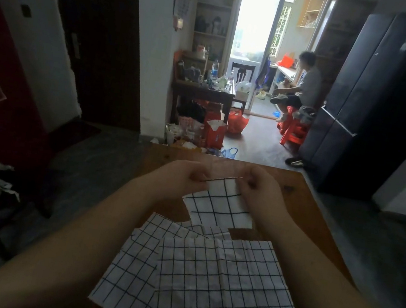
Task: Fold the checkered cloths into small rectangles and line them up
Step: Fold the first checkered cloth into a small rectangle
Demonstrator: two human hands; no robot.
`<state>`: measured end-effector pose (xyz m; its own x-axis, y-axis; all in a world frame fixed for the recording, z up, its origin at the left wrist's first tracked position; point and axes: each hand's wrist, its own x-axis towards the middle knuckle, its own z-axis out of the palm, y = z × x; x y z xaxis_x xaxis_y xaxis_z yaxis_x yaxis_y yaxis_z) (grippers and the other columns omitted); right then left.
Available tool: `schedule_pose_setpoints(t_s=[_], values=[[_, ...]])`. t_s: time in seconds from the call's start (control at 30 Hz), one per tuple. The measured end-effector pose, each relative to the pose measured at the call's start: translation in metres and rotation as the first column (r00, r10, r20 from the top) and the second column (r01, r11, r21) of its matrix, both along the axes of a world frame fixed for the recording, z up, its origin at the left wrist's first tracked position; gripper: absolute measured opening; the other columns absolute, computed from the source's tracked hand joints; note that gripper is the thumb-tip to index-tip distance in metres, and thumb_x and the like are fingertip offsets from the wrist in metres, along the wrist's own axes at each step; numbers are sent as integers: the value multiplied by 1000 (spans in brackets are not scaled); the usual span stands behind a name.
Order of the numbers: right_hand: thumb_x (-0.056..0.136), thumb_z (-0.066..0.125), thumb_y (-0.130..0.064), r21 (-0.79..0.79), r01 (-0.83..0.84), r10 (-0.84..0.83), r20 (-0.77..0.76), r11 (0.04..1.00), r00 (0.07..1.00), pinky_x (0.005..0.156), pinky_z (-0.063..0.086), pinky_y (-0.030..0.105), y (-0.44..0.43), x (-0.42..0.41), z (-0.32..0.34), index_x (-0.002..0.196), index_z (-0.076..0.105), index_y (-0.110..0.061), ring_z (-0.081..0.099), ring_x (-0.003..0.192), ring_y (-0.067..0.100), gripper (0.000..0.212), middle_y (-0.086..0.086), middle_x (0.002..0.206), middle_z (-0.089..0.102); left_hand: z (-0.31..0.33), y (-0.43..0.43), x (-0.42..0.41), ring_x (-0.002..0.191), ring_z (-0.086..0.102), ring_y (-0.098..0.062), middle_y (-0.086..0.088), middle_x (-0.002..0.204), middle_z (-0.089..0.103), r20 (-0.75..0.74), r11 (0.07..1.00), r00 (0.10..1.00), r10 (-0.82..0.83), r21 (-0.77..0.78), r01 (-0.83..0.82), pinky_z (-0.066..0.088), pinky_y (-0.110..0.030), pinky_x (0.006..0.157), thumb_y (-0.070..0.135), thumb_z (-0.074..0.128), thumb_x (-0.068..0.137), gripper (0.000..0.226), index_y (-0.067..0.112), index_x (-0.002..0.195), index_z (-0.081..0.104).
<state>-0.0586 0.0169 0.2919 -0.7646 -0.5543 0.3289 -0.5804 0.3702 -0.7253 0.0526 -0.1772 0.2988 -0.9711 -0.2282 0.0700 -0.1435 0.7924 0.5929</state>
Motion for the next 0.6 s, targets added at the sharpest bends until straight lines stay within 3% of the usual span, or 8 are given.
schedule_pose_setpoints(t_s=[0.07,0.17,0.23,0.37,0.47,0.6], values=[[97,62,-20,3,-35,35,-34,999,999,67,55,29,-1,3,3,92,62,-31,65,77,8,13,-10,87,67,0,11,-7,99,61,3,17,113,68,-30,999,998,-47,10,47,44,-10,78,37,67,97,28,31,124,67],[97,61,-20,14,-64,65,-71,998,995,60,53,26,1,7,9,89,59,-40,64,68,9,22,-11,81,66,-1,20,-14,88,66,-4,10,99,74,-118,998,991,-63,-18,62,52,-17,74,33,68,97,15,25,109,75],[96,61,-23,-13,-72,71,-38,997,997,55,53,26,3,5,10,90,61,-40,64,64,12,18,-8,78,68,-3,20,-16,87,67,-9,4,95,74,-151,999,987,-49,-2,49,49,-16,74,30,67,98,16,19,105,77],[95,65,-33,44,-70,68,34,997,997,68,51,22,11,-2,2,94,65,-39,65,77,1,6,-12,86,70,-5,15,-14,87,66,-2,5,99,74,-194,993,980,37,118,-14,45,-4,70,26,61,102,19,16,106,77],[96,66,-27,49,-27,24,69,998,997,70,51,28,17,-6,-4,84,69,-33,64,78,6,13,-8,80,69,-7,9,-9,86,68,-3,4,97,76,-196,959,974,111,279,-53,52,-15,76,26,61,102,19,17,103,78],[94,70,-22,-1,-35,35,114,999,993,64,45,22,17,-3,0,78,70,-30,60,70,4,18,-4,76,68,-8,8,1,90,73,-7,3,99,78,-171,912,981,92,410,-14,57,-23,78,26,61,102,17,18,105,76]])
